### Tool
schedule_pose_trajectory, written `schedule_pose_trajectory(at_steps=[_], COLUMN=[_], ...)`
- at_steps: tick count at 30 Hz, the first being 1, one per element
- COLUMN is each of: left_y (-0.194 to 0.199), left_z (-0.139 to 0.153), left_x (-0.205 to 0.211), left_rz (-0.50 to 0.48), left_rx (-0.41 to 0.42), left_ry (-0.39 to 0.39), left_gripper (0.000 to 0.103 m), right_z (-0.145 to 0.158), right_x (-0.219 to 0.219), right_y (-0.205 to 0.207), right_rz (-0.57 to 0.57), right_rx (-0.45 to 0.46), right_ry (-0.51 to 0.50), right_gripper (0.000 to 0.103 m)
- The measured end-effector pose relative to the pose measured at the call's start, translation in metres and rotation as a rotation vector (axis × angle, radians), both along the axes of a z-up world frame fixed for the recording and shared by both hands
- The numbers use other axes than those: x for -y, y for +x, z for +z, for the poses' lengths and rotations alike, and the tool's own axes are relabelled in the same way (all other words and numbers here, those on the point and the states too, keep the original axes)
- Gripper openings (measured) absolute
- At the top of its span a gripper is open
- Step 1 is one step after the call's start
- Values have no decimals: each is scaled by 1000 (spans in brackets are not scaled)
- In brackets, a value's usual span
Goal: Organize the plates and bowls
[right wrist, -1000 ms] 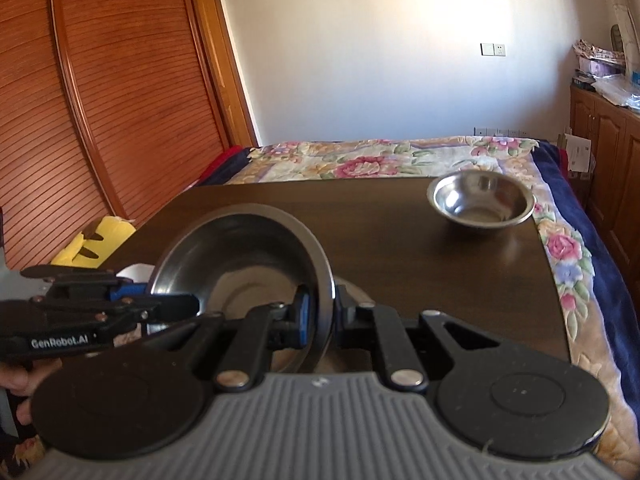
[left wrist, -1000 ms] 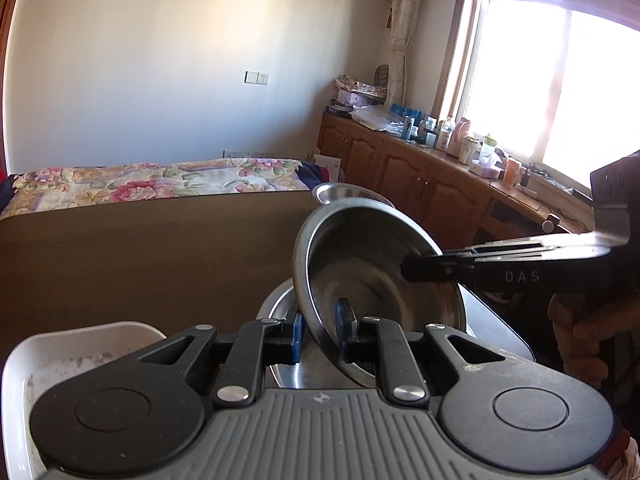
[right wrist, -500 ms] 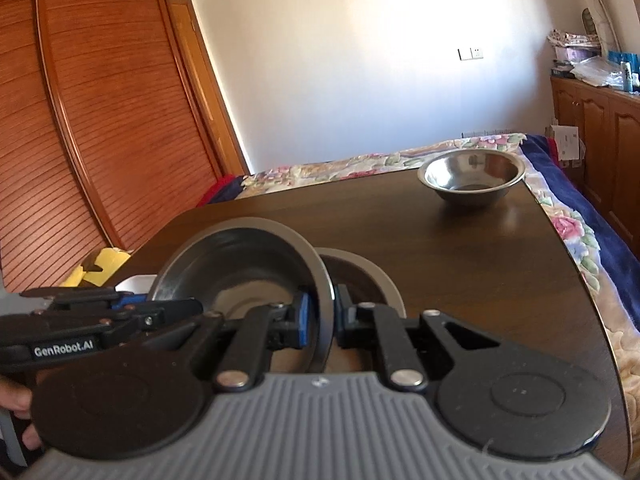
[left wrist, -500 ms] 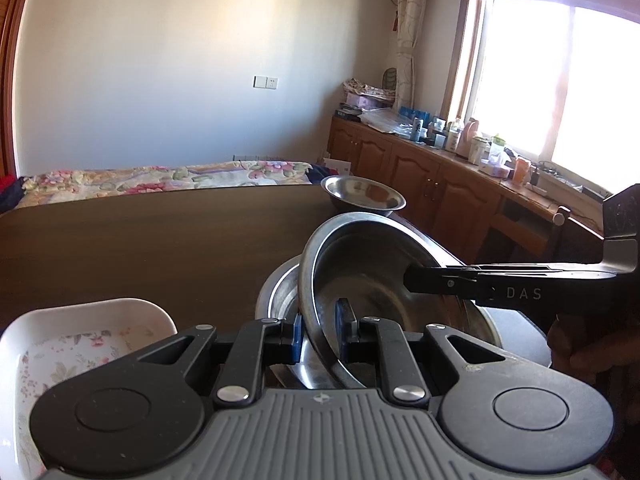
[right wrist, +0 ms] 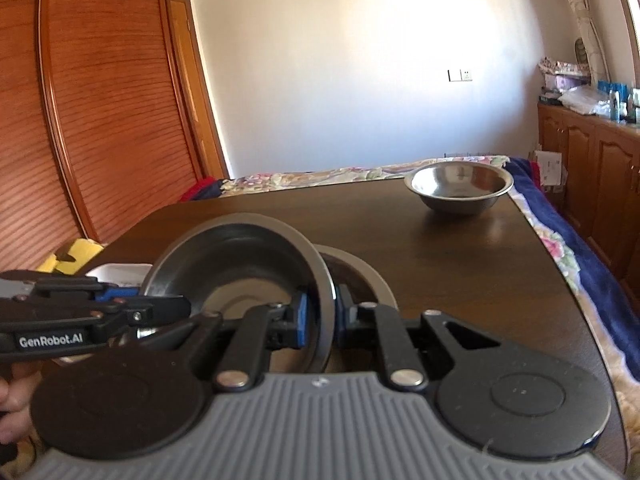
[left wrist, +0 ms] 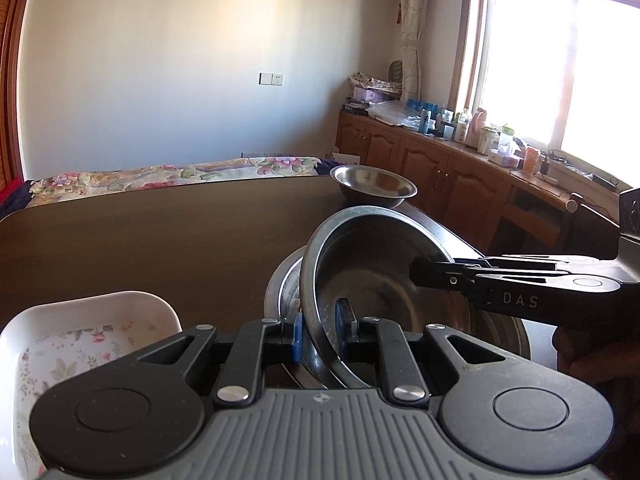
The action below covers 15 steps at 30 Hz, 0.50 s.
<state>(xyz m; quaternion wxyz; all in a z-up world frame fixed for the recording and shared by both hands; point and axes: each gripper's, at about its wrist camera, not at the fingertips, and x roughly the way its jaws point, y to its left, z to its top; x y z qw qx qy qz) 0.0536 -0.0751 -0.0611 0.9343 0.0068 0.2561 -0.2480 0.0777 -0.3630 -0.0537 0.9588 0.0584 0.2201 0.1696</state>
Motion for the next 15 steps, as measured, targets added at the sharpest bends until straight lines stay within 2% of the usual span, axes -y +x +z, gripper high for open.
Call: schedule_pose_trajectory(at_steps=[15], left_y=[-9], left_z=[4], left_x=[-4], left_rz=[29], left_rx=[29], left_ry=[-8], left_gripper=[17], right_z=[5], right_x=[-17], right_y=[-1], right_rz=[25], right_rx=[6], right_ry=[-188], right_gripper=[14])
